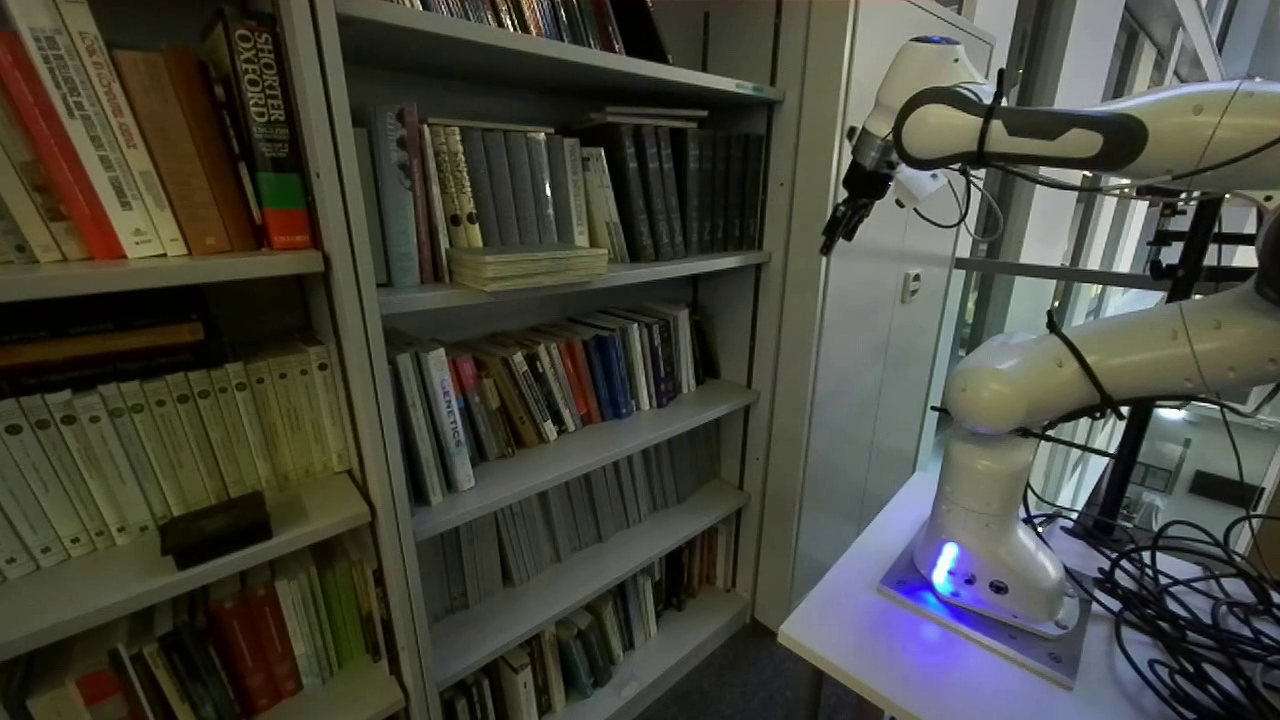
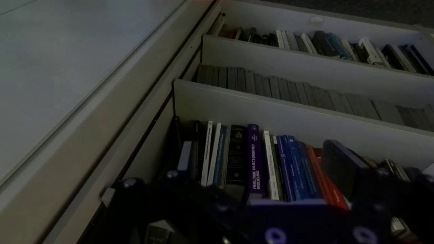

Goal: Pick up the book and place it on the other books on the shelf

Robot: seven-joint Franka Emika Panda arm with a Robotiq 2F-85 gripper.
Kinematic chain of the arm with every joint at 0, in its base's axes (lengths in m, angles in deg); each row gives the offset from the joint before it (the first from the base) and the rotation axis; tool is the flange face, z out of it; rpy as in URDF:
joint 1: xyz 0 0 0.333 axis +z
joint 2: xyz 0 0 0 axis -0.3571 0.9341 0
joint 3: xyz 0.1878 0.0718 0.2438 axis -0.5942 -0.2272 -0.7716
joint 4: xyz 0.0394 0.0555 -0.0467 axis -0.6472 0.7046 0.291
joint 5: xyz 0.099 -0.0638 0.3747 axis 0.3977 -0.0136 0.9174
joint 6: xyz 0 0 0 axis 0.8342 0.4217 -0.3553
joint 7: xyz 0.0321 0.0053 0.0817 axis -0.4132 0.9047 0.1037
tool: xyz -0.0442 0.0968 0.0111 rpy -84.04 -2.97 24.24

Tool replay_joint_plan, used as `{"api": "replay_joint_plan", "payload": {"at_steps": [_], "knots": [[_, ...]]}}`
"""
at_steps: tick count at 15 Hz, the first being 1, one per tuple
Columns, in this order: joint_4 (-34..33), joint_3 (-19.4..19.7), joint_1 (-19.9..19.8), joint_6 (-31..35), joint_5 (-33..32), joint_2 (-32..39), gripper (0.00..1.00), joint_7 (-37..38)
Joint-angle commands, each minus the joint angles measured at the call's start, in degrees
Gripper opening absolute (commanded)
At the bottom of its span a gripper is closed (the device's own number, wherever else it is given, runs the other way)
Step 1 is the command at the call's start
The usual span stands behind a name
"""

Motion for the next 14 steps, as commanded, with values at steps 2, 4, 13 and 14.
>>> {"api": "replay_joint_plan", "payload": {"at_steps": [2, 4, 13, 14], "knots": [[-0.1, -0.3, -0.5, 0.0, 0.4, 0.1, 1.0, -0.3], [1.4, 0.6, 1.7, 4.1, -0.3, -2.3, 1.0, -3.7], [2.7, -7.2, 7.5, 15.7, -2.7, -3.3, 1.0, -10.8], [3.2, -8.2, 8.4, 17.3, -2.8, -3.3, 1.0, -11.3]]}}
